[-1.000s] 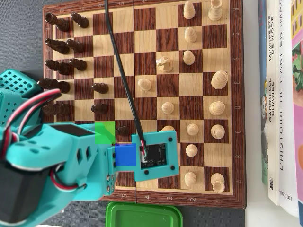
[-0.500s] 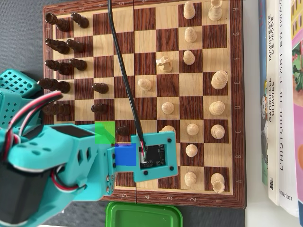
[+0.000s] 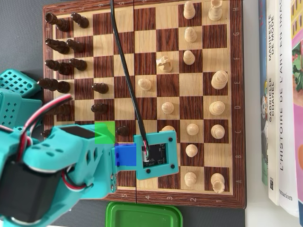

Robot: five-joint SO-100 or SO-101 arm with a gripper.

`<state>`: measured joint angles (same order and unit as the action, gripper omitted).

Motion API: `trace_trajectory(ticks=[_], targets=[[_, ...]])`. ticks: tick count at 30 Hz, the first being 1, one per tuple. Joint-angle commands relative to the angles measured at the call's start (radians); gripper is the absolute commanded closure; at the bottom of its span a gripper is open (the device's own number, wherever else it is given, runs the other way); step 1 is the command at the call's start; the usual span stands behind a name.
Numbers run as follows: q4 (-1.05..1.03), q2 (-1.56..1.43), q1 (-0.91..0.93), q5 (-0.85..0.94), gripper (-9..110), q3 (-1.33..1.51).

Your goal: Play chess

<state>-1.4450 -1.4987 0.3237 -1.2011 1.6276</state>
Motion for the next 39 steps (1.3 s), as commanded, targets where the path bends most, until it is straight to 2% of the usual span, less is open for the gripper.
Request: trace_trajectory(ticks=[1, 21, 26, 35, 39], targets=[[0.012, -0.005, 0.011, 0.006, 85, -0.015], [0.046, -0.005, 0.011, 0.009, 88, -0.009], [0.046, -0.005, 0.012, 0.009, 94, -0.009], [0.041, -0.005, 0.012, 0.009, 90, -0.006], [0.041, -0.005, 0.012, 0.009, 95, -0.006]])
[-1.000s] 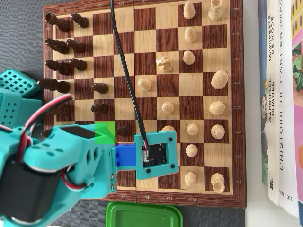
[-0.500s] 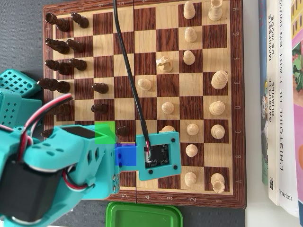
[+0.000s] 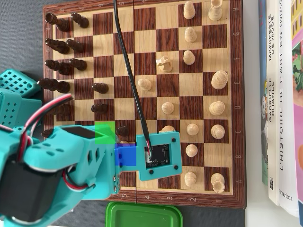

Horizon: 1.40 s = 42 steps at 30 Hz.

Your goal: Play chess

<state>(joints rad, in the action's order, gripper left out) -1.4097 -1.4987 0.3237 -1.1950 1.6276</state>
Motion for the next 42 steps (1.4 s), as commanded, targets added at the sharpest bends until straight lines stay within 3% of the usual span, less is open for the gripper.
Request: trace_trajectory(ticks=[1, 42], targets=[[0.008, -0.005, 0.012, 0.003, 96, -0.006], [-0.032, -0.239, 0.023, 0.023, 96, 0.069]])
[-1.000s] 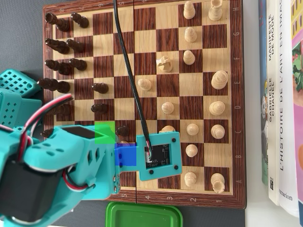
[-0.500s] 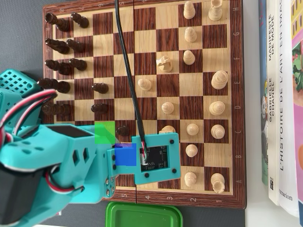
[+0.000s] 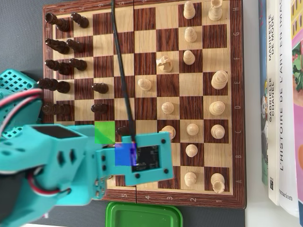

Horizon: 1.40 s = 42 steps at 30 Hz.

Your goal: Play chess

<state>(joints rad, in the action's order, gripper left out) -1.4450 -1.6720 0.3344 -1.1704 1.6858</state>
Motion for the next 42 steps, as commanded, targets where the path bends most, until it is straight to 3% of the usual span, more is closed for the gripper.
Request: trace_trajectory(ticks=[1, 42], targets=[[0.003, -0.083, 0.011, -0.003, 96, 0.031], [0.061, -0.267, -0.121, -0.048, 96, 0.291]])
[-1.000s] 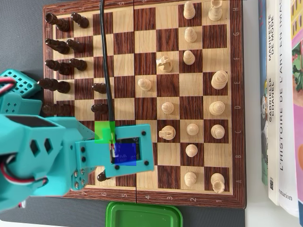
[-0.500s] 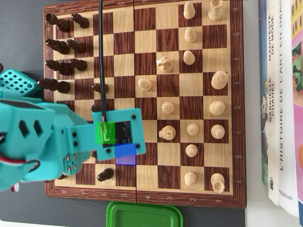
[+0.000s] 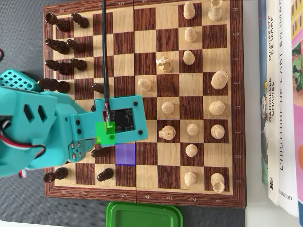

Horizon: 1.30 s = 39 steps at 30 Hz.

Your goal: Play chess

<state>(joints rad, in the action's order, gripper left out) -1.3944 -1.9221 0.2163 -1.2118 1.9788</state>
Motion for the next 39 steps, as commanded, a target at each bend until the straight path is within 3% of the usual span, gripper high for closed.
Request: trace_trajectory(ticks=[1, 39], targets=[[0.011, -0.017, -0.003, -0.006, 96, 0.003], [0.031, 0.049, 0.021, 0.005, 96, 0.021]])
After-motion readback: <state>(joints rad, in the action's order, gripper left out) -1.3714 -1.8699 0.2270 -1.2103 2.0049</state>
